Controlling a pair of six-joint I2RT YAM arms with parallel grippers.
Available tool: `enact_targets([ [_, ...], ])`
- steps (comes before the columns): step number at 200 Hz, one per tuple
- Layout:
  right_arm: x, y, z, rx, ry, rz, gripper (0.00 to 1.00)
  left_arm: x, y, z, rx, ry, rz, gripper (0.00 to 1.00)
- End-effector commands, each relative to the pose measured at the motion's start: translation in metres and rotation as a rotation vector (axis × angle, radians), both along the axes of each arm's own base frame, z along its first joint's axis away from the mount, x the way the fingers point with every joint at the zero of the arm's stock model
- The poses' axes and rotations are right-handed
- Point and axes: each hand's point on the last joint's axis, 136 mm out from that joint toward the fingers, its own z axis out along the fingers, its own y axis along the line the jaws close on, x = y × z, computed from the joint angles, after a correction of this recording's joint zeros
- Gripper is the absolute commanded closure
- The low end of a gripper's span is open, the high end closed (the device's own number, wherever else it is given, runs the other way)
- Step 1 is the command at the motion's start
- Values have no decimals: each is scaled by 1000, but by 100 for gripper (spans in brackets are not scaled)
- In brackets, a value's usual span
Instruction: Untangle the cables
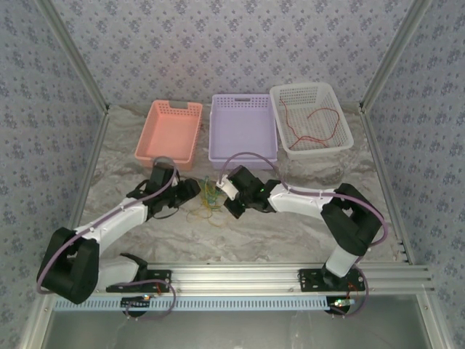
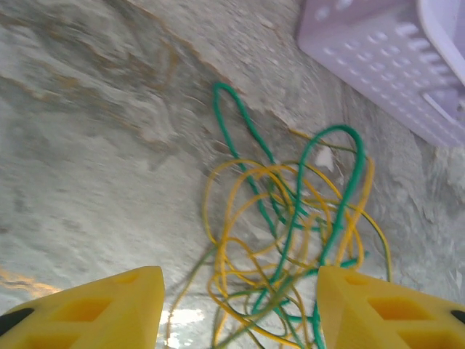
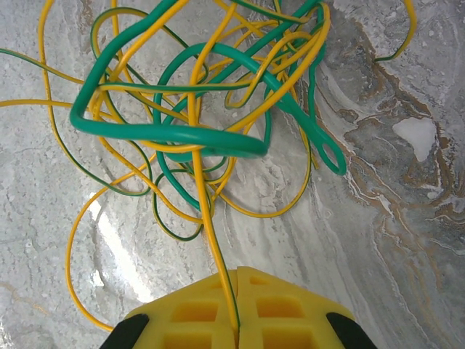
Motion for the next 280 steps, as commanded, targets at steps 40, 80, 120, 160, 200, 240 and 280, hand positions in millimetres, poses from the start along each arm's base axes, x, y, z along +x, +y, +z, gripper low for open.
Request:
enact_targets([
  [40,-8,-1,10,27,35,9,100,16,-17,14,106,-56,-65,45],
  [80,-10,-3,14,44,40,2,100,32,-23,3,156,-38,-80,59],
  [120,-11,-5,11,43,53,5,100,41,-27,-1,139,-55,-64,66],
  [160,-10,-7,10,45,55,-7,100,51,-35,-2,120,-64,-70,80],
  [200,-11,-16,13,43,49,-29,100,56,-16,-1,121,-73,-4,100],
  [240,-16,-34,29,73,37,-59,100,53,16,17,119,-93,64,100],
  [280,-16,-52,55,145,7,-126,100,48,38,18,130,-75,114,100],
])
